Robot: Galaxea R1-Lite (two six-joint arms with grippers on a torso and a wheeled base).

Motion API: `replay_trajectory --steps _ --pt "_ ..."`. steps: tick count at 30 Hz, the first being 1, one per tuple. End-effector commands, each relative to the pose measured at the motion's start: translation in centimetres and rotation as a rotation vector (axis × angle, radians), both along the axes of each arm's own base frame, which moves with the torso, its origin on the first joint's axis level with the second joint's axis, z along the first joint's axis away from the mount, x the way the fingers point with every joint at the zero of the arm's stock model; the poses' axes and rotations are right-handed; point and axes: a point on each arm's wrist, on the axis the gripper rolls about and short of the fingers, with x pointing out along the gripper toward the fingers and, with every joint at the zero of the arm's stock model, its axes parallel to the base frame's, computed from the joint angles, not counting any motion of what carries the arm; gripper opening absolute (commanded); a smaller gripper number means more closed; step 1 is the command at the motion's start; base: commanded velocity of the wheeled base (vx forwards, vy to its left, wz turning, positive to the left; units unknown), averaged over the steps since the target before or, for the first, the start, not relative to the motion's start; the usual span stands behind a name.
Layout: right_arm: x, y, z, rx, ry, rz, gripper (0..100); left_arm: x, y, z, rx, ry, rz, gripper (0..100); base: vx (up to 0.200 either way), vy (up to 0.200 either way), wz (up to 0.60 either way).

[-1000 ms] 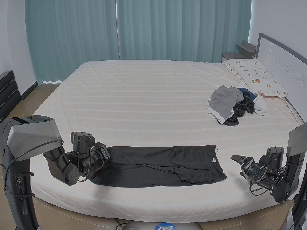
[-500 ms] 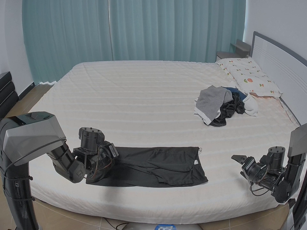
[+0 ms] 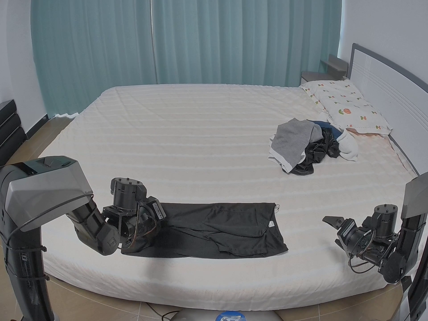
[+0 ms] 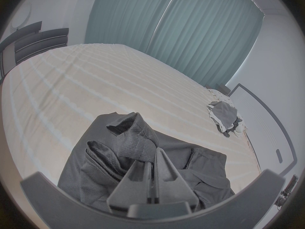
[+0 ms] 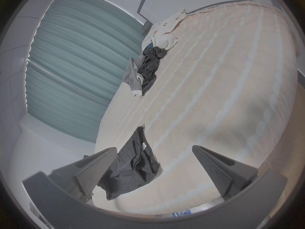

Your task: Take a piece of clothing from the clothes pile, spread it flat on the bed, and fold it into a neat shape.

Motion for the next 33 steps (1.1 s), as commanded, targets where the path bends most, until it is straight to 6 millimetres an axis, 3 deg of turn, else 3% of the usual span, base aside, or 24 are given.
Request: replay_trajectory --steps 1,10,16,19,28,33 --pt "0.1 0.0 0.1 0.003 -0.011 0.002 100 0.0 0.0 -0.2 0.004 0.004 -0.001 0 0.0 0.0 0.0" --pt "0.0 0.0 0.1 0.003 -0.013 0.002 100 0.0 0.0 -0.2 0.003 0.004 0.001 0 0.0 0.0 0.0" --pt "0.0 0.0 0.1 0.003 -0.013 0.002 100 0.2 0.0 0.0 0.011 -0.007 0.018 0 -0.2 0.0 0.0" --pt "0.0 0.0 0.1 0.003 -0.013 0.002 100 0.4 -0.1 0.2 0.008 -0.019 0.017 0 0.0 0.0 0.0" --pt "0.0 0.0 0.1 0.002 -0.01 0.002 100 2.4 -0.9 0.8 -0.001 -0.047 0.015 0 0.0 0.0 0.0" --pt "-0.1 0.0 0.1 0.002 -0.007 0.002 100 3.1 -2.0 1.4 0.004 -0.026 -0.002 0 0.0 -0.2 0.0"
